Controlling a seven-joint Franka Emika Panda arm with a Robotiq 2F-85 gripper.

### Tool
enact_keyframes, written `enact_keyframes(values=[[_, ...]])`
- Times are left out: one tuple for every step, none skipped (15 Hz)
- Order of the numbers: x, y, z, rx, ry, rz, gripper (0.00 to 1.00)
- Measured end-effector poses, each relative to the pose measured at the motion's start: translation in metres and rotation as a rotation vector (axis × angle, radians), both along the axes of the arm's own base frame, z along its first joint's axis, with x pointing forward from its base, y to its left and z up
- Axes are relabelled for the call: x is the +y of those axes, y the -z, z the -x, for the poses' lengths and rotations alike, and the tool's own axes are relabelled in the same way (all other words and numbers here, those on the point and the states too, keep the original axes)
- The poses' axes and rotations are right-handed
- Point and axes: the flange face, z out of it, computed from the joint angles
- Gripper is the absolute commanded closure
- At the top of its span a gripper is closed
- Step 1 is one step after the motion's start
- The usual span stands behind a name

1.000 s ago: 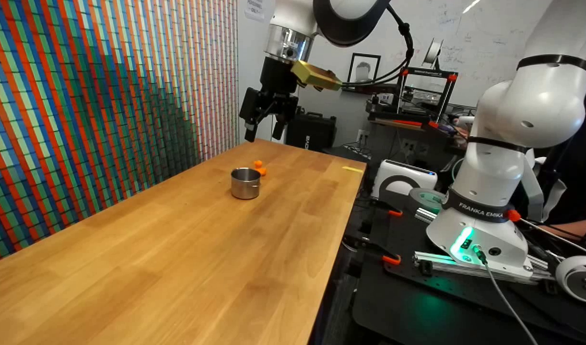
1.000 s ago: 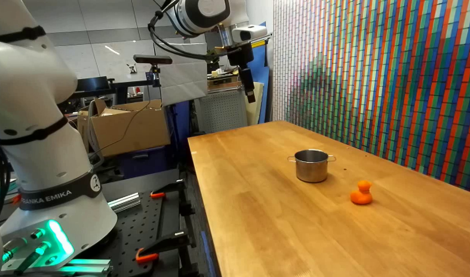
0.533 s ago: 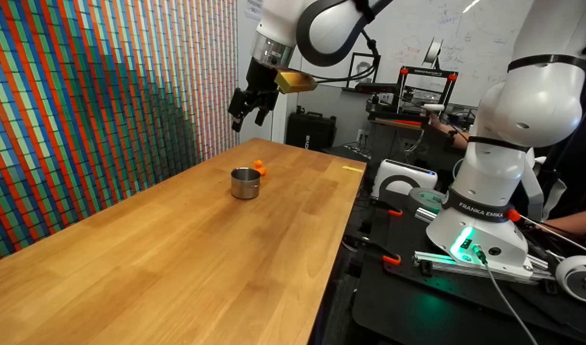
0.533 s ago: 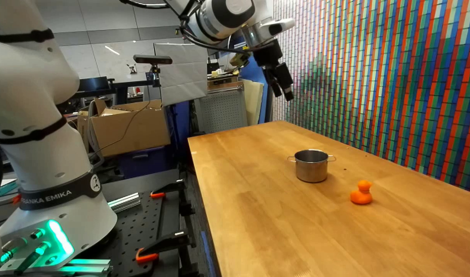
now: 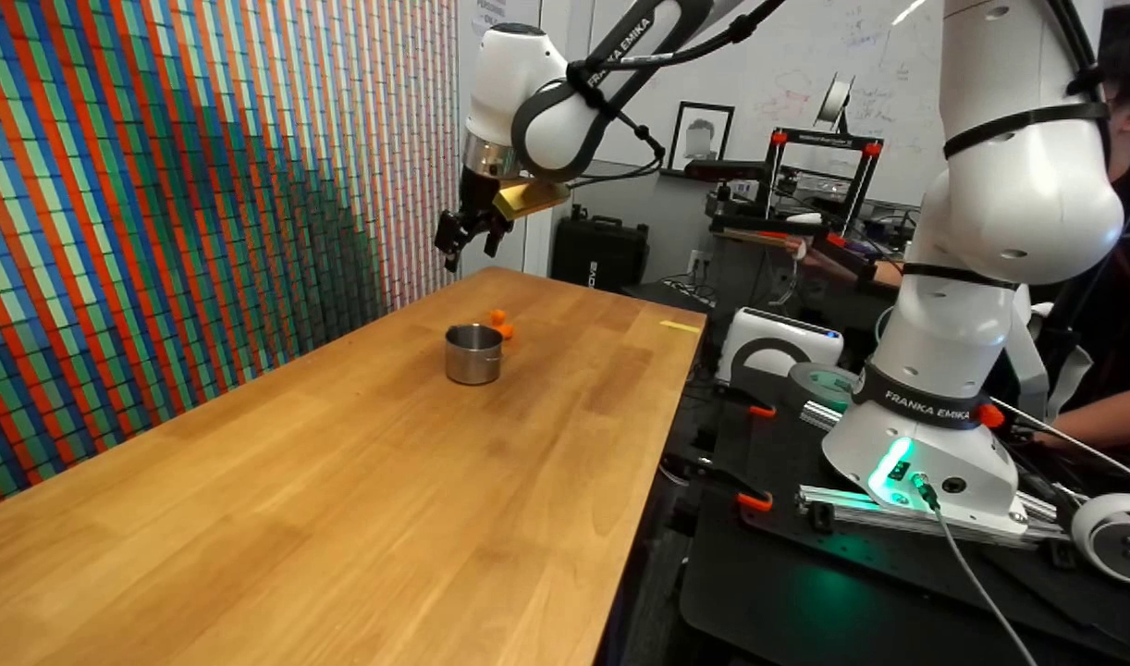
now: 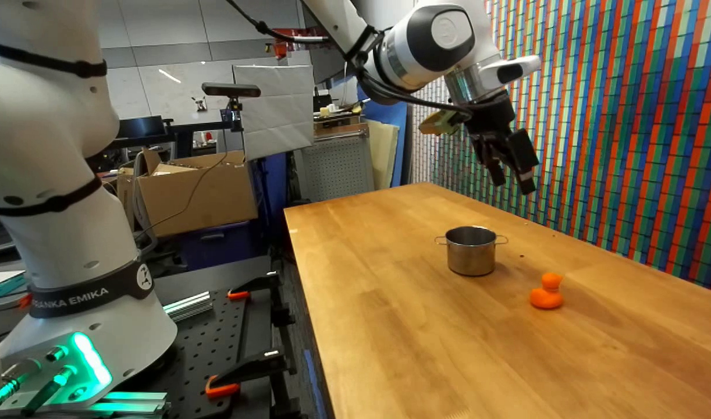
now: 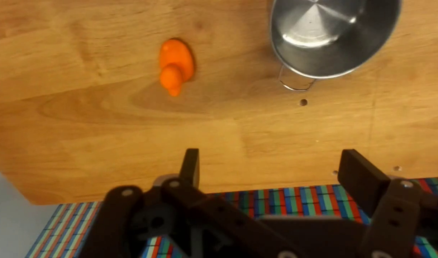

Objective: Pick up the orange toy from the table and put it in the silver pot

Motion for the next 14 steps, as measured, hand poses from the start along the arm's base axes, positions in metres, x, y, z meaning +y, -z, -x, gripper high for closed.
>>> enact_keyframes(values=[[-0.007,0.010,-0.007,0.013,0.014,0.010,0.00],[-0.013,0.019,-0.013,0.026,0.028,0.021,0.00],[-0.019,0.026,-0.020,0.032,0.041,0.033,0.00],[-0.026,0.030,-0.027,0.037,0.054,0.046,0.00],[-0.033,0.033,-0.033,0.041,0.066,0.059,0.00],[-0.041,0.035,-0.039,0.048,0.081,0.073,0.00],[-0.050,0.037,-0.042,0.057,0.096,0.086,0.00],[-0.058,0.039,-0.045,0.068,0.111,0.098,0.00],[-0.065,0.042,-0.046,0.083,0.125,0.107,0.00],[-0.070,0.047,-0.045,0.102,0.138,0.113,0.00],[-0.073,0.052,-0.042,0.125,0.149,0.114,0.00],[-0.073,0.058,-0.039,0.148,0.157,0.114,0.00],[-0.072,0.064,-0.037,0.168,0.164,0.112,0.00],[-0.071,0.069,-0.034,0.183,0.165,0.110,0.00]])
